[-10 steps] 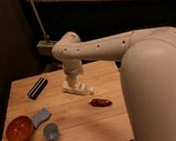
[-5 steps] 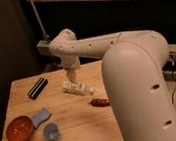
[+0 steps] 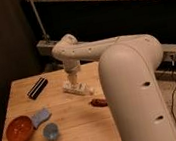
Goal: Place the bottle in the ceramic bowl
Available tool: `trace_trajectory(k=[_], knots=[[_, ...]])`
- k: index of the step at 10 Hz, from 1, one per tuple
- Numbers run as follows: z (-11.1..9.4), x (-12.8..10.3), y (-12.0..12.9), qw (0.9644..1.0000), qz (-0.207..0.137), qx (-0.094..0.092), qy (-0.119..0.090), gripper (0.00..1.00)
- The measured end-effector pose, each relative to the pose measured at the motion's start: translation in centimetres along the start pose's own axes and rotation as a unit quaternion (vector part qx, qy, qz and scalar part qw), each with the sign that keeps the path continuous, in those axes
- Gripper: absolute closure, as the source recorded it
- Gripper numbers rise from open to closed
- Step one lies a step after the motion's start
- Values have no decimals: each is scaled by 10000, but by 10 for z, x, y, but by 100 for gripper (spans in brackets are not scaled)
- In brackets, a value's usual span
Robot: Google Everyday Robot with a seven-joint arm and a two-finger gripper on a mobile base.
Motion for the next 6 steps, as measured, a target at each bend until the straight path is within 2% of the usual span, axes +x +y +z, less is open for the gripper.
trace_trajectory(k=[2, 6], knots=[[18, 2, 4, 9999, 82, 87, 86, 35], [42, 3, 25, 9993, 325, -157, 109, 35]])
